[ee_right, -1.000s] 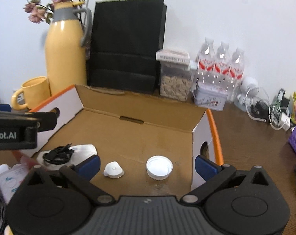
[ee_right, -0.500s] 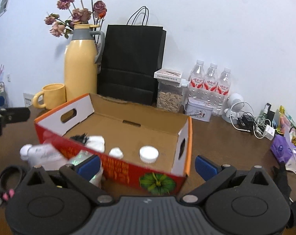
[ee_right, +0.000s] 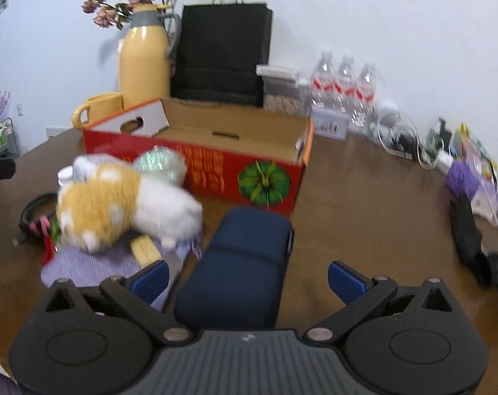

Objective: Organize objects
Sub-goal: 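Return both tools to the table toward the braided cable and navy pouch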

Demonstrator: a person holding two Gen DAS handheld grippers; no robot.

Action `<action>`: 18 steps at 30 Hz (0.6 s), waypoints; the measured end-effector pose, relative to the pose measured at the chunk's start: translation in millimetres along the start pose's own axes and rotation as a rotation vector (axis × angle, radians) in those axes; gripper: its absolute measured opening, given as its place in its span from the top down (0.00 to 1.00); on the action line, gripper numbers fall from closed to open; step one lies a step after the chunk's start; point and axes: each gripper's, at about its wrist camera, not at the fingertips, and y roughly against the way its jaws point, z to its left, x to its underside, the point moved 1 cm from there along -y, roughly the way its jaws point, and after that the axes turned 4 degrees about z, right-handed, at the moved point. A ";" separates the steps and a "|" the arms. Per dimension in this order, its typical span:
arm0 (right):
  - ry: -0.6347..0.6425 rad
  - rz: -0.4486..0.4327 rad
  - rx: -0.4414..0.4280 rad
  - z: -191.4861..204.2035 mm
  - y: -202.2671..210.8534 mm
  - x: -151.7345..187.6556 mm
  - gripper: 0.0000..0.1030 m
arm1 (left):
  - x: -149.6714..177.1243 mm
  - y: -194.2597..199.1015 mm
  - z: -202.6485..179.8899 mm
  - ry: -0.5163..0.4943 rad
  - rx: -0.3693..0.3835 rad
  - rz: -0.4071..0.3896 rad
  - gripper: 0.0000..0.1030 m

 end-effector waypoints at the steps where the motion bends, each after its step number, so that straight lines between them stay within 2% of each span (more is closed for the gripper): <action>1: -0.011 0.006 0.001 -1.1 -2.3 2.2 0.00 | 2.2 -1.5 1.8 0.004 -0.001 0.010 0.00; 9: -0.040 0.025 -0.002 0.7 -20.7 -8.9 0.00 | 8.1 -4.5 6.9 0.021 -0.003 0.035 0.00; 14: -0.089 0.072 0.040 -1.3 -46.8 -16.6 0.00 | 8.8 -6.3 5.3 0.018 0.000 0.044 0.00; 18: -0.118 0.054 0.047 -5.6 -57.8 -14.3 0.01 | 10.4 -6.5 6.3 0.023 0.001 0.048 0.00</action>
